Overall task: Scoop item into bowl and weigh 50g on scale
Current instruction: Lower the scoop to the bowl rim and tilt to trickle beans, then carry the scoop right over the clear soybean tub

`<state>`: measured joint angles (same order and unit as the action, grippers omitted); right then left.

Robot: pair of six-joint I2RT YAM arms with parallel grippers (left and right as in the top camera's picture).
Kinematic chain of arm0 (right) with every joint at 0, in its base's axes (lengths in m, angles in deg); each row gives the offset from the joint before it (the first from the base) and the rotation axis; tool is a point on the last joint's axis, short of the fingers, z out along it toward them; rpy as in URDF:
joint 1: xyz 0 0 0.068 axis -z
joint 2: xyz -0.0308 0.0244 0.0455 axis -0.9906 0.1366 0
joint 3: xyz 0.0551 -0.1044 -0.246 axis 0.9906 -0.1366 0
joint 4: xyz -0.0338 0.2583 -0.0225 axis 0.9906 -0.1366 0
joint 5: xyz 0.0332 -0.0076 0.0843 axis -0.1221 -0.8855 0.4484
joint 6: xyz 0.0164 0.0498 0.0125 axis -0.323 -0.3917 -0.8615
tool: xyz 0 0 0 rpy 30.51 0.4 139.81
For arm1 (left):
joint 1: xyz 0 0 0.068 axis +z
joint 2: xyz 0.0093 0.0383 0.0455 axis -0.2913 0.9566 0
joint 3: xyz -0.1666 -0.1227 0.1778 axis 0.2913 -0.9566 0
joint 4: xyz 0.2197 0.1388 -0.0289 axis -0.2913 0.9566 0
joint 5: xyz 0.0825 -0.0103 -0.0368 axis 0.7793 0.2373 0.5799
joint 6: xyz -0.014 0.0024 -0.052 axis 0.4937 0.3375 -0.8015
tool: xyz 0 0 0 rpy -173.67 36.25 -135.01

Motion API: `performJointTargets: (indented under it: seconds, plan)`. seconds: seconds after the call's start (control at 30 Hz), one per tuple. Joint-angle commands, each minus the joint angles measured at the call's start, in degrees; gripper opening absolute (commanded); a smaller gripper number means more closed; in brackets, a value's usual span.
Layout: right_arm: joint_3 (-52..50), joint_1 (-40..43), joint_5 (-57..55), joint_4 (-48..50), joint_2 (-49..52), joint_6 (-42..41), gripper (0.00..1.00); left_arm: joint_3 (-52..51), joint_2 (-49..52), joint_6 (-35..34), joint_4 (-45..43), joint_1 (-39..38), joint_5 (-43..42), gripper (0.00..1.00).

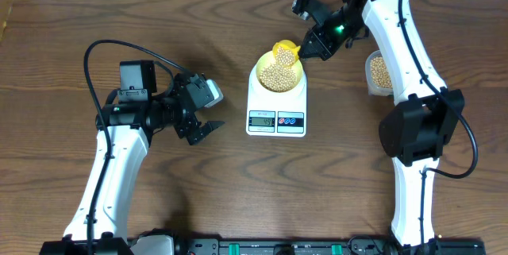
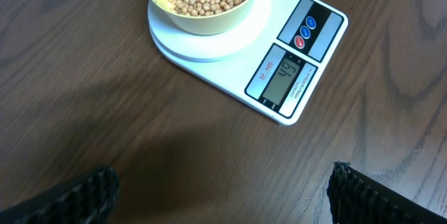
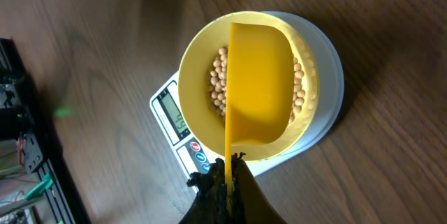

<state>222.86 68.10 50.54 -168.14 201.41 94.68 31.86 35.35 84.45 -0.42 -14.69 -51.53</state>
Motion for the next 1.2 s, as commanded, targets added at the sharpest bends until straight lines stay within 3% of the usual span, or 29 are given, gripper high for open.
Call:
performJointTargets:
  seconds: [0.0, 0.23, 0.7, 1.17]
  plan:
    - [1.53, 0.09, 0.37, -0.24, -1.79, -0.63, 0.01, 0.35, 0.22, 0.55, -0.04, 0.22, 0.11, 0.98]
    - [1.53, 0.2, 1.55, -0.28, -1.79, -1.7, 0.01, 0.35, 0.22, 0.55, -0.04, 0.22, 0.13, 0.98]
    - [1.53, 8.5, 17.2, -2.99, -1.79, -1.66, 0.01, 0.35, 0.22, 0.55, -0.04, 0.22, 0.11, 0.97]
    - [1.53, 11.21, 21.0, -3.26, -1.79, -1.64, 0.01, 0.35, 0.22, 0.55, -0.04, 0.22, 0.13, 0.98]
